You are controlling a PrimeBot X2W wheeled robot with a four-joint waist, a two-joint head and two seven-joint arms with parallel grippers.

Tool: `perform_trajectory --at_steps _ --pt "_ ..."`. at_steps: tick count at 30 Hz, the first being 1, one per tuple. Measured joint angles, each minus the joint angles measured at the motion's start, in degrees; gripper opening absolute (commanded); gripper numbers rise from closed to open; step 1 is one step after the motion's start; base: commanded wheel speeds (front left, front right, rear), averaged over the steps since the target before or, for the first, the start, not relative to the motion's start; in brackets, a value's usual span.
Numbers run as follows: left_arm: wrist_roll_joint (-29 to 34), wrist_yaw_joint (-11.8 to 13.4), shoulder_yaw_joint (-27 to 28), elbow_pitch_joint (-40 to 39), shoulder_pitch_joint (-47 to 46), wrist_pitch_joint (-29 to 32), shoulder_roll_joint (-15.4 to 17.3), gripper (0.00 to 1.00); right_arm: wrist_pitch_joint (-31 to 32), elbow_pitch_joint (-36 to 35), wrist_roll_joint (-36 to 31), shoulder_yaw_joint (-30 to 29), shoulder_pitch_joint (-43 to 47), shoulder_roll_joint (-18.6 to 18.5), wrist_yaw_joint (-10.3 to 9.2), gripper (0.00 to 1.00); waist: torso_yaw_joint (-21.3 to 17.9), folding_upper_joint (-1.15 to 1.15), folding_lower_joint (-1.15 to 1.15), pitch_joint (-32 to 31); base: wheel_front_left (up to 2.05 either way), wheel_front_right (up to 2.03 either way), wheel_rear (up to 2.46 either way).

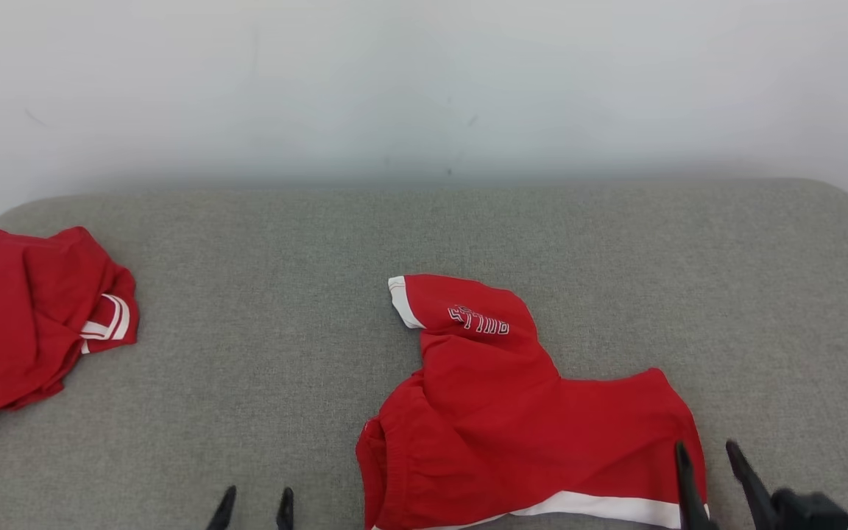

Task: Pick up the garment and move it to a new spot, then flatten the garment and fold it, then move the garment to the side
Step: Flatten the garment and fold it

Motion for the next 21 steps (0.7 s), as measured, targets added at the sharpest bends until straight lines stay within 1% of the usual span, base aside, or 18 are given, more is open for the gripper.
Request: perform_trajectory --at_steps 3,7,9,15,18,21 --pt "0.47 -0.25 -2.88 -0.07 0.94 0.0 0.35 1.0 0.0 -0.68 -0.01 0.52 3.48 -0.11 0.0 1.0 0.21 0.0 -0.01 -0.82 0.0 0.0 0.0" --pt "-0.11 -0.34 -7.2 -0.3 1.85 0.0 1.87 1.0 0.0 -1.11 -0.08 1.18 6.04 -0.22 0.01 1.0 -0.11 0.0 0.0 -0.85 0.0 0.0 0.0" --pt "-0.43 -0.34 -9.22 -0.19 1.86 0.0 2.63 1.0 0.0 -0.97 -0.11 1.23 6.65 -0.16 0.0 1.0 -0.42 0.0 0.0 -0.6 0.0 0.0 0.0" --pt "-0.97 -0.35 -18.05 2.18 1.59 0.0 5.75 1.0 0.0 1.82 -0.34 1.18 6.71 -0.4 0.01 1.0 -1.14 0.0 0.0 0.07 0.0 0.0 0.0" --pt "-1.43 -0.35 -20.39 3.46 0.42 0.0 6.61 1.0 -0.01 3.03 -1.05 1.05 5.8 -0.24 0.01 1.0 -1.24 0.0 0.0 0.27 0.0 0.0 0.0" --pt "-1.72 -0.35 -21.2 4.65 -1.16 0.0 6.62 1.0 0.0 4.31 -1.25 1.01 5.22 -0.08 0.01 1.0 -1.17 0.0 0.0 0.27 0.0 0.0 0.0"
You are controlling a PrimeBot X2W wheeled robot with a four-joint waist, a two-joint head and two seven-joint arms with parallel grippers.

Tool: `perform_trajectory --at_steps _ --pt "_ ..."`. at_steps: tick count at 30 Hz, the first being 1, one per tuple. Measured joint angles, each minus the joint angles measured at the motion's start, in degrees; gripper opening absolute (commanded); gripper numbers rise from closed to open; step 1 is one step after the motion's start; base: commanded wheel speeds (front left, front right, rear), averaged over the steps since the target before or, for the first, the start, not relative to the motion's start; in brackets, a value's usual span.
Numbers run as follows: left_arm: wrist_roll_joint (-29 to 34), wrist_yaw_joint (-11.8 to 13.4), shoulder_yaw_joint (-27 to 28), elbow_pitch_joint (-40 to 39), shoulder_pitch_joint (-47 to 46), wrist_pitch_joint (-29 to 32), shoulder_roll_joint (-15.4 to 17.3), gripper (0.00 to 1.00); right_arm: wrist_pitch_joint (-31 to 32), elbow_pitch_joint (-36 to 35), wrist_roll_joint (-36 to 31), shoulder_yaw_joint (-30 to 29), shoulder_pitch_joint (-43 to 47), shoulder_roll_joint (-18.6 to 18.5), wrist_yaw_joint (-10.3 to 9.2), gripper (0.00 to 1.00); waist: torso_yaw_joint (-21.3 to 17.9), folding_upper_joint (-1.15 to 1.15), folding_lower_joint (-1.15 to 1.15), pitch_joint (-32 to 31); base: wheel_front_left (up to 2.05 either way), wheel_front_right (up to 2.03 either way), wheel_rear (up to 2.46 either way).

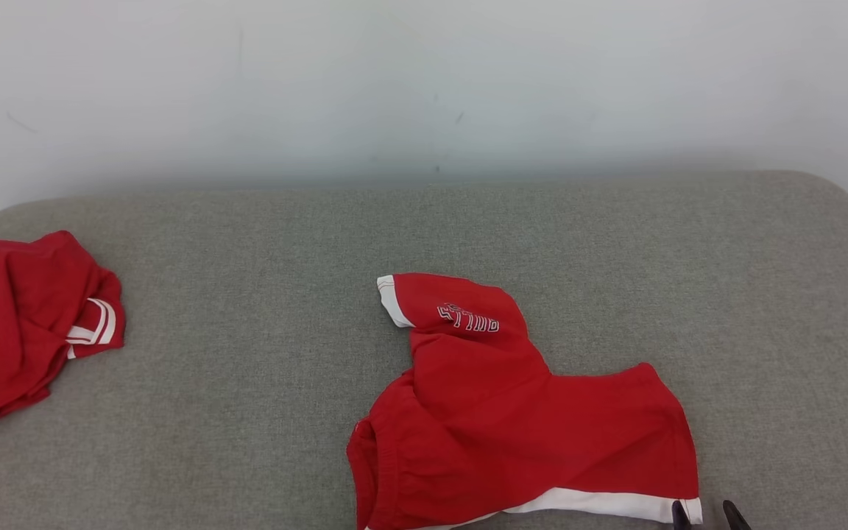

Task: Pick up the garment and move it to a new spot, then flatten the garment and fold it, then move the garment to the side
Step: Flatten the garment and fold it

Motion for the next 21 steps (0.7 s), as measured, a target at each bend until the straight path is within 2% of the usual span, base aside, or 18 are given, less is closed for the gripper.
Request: perform_trajectory --at_steps 21 --pt "-2.09 0.0 -2.99 10.73 -8.44 0.0 -1.45 1.0 0.0 6.02 -0.51 1.63 -3.45 0.96 0.0 1.0 -0.54 0.0 0.0 0.08 0.0 0.0 0.0"
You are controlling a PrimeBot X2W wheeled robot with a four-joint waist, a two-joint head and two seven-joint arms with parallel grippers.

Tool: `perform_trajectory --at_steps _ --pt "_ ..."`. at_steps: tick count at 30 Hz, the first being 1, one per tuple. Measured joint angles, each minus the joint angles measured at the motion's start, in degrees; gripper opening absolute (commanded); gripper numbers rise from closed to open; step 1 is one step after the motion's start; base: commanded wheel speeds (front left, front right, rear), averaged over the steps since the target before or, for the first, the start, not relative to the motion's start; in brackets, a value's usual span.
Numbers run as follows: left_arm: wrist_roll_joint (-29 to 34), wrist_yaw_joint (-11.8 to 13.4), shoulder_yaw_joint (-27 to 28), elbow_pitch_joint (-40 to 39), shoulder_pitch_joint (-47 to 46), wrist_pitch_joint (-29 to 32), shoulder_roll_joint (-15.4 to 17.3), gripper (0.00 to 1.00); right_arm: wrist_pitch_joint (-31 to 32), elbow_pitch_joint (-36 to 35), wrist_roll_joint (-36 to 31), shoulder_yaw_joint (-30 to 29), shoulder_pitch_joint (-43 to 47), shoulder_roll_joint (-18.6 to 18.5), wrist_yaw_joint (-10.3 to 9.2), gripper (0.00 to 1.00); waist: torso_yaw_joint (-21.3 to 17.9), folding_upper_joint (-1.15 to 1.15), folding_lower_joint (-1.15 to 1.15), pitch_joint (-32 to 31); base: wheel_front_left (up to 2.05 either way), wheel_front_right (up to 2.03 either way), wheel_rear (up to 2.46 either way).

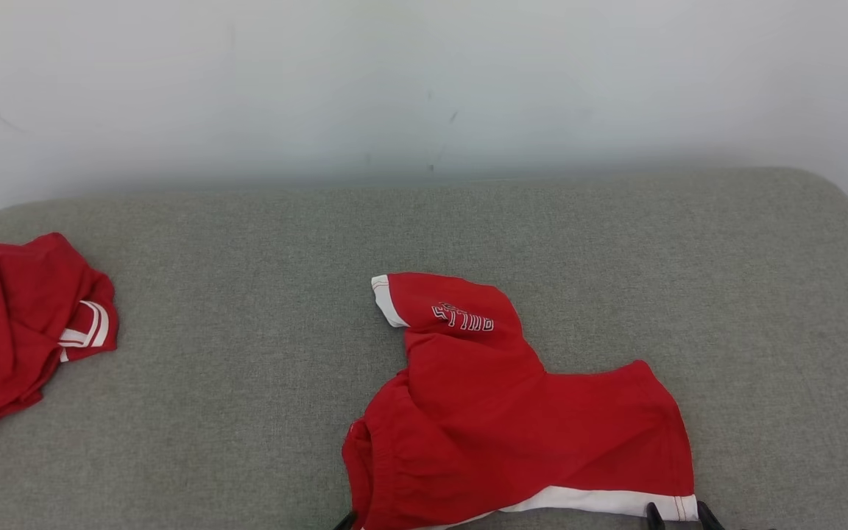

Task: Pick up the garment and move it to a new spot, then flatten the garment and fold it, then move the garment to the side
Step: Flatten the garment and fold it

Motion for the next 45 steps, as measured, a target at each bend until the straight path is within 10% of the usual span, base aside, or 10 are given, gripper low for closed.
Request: perform_trajectory --at_steps 1,2,3,4,5,28,45 --pt "-0.32 0.0 -0.08 0.71 -0.7 -0.01 -0.3 1.0 0.0 0.38 0.0 0.2 -0.29 0.05 0.0 1.0 -0.05 0.0 0.0 0.07 0.0 0.0 0.0" --pt "-0.71 0.0 -0.47 1.76 -1.27 0.0 -0.55 1.0 -0.01 0.76 -0.01 0.44 -0.6 0.11 -0.01 0.75 -0.09 0.0 0.0 0.12 0.0 0.0 0.0" --pt "-1.16 0.0 -1.01 3.01 -1.67 0.0 -0.69 0.71 0.0 1.1 -0.01 0.6 -0.86 0.15 0.0 0.49 -0.14 0.0 0.0 0.16 0.0 0.0 0.0" --pt "-1.74 0.0 -1.36 3.82 -1.83 0.0 -0.85 0.06 0.0 1.32 -0.01 0.73 -1.08 0.24 -0.01 0.15 -0.19 0.0 0.0 0.2 0.0 0.0 0.0" --pt "-2.42 -0.01 -1.54 4.44 -2.08 0.0 -0.9 0.0 0.0 1.43 0.0 0.82 -1.31 0.29 0.0 0.0 -0.25 0.0 0.0 0.24 0.0 0.0 0.0" --pt "-3.87 -0.03 6.31 -8.8 -0.88 0.0 3.21 0.0 0.0 -15.46 6.78 5.31 0.2 -3.35 -0.01 0.0 -0.65 0.0 0.0 1.84 0.0 0.0 0.0" --pt "-20.03 -0.04 -9.91 -8.59 -56.44 7.14 21.92 0.0 2.07 -7.87 21.12 14.72 -49.67 -11.84 -0.01 0.0 -0.58 0.01 0.02 13.01 0.0 0.0 0.0"
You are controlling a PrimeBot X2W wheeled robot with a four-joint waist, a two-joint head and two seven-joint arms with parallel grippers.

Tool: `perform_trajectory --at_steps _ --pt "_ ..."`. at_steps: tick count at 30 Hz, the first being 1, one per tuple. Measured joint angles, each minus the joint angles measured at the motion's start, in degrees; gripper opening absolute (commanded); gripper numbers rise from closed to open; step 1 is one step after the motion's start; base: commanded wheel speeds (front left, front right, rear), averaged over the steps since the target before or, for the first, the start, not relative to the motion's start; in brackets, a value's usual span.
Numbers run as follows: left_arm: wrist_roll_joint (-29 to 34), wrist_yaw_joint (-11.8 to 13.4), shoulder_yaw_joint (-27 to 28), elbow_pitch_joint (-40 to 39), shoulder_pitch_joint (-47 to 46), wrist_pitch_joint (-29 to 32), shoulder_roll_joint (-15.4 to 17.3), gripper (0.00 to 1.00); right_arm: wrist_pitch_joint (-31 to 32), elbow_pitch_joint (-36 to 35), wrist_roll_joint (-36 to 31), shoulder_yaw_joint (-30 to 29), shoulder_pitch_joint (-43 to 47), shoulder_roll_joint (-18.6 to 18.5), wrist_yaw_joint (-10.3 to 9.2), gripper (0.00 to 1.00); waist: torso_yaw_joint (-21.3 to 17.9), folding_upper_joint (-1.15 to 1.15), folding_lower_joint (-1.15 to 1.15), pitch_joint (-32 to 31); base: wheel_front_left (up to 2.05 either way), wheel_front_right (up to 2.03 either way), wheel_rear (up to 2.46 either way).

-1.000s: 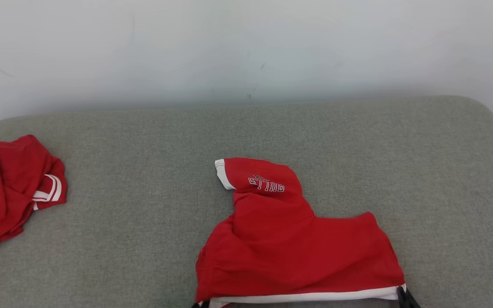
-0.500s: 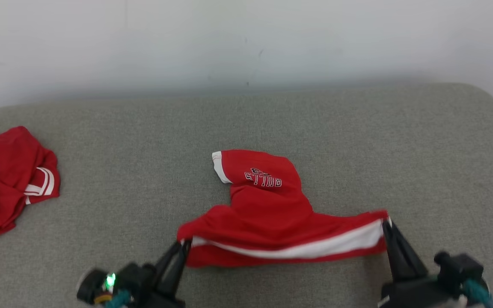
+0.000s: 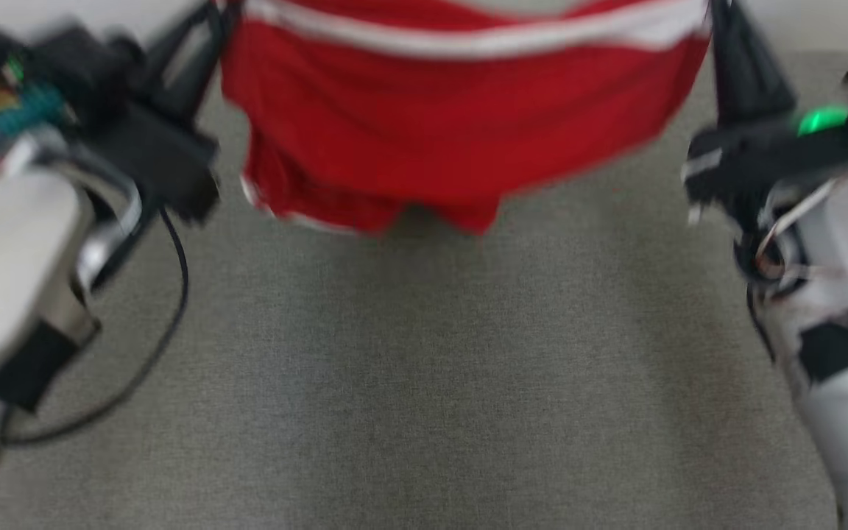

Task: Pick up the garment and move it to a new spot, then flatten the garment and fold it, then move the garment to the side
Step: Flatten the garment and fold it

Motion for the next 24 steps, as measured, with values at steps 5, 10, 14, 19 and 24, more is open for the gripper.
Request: perform_trajectory --at_steps 5,10,14,19,24 --pt "-6.64 0.01 -6.11 1.57 -16.73 3.33 2.1 0.0 3.12 4.27 5.97 1.3 -16.38 0.43 0.0 0.0 -0.31 0.0 0.0 4.69 0.0 0.0 0.0" --pt "-18.08 0.01 -10.5 3.34 -30.48 6.35 3.58 0.0 6.16 11.33 11.69 0.41 -30.97 1.36 0.0 0.0 -1.01 0.0 0.0 9.31 0.0 0.0 0.0" --pt "-24.3 0.0 -13.78 4.72 -38.77 7.72 4.21 0.0 8.75 16.77 13.68 0.19 -40.97 1.09 -0.01 0.0 -1.61 0.01 0.0 12.72 0.0 0.0 0.0" --pt "-26.42 0.0 -18.95 6.49 -46.64 7.76 4.7 0.0 9.55 22.23 13.05 1.93 -49.87 0.45 -0.01 0.0 -2.37 0.01 -0.01 16.4 0.0 0.0 0.0" --pt "-29.77 0.01 -22.3 9.2 -50.62 5.43 4.03 0.0 8.79 26.5 12.82 2.78 -53.78 -0.22 -0.01 0.0 -2.98 0.01 -0.01 19.02 0.0 0.0 0.0"
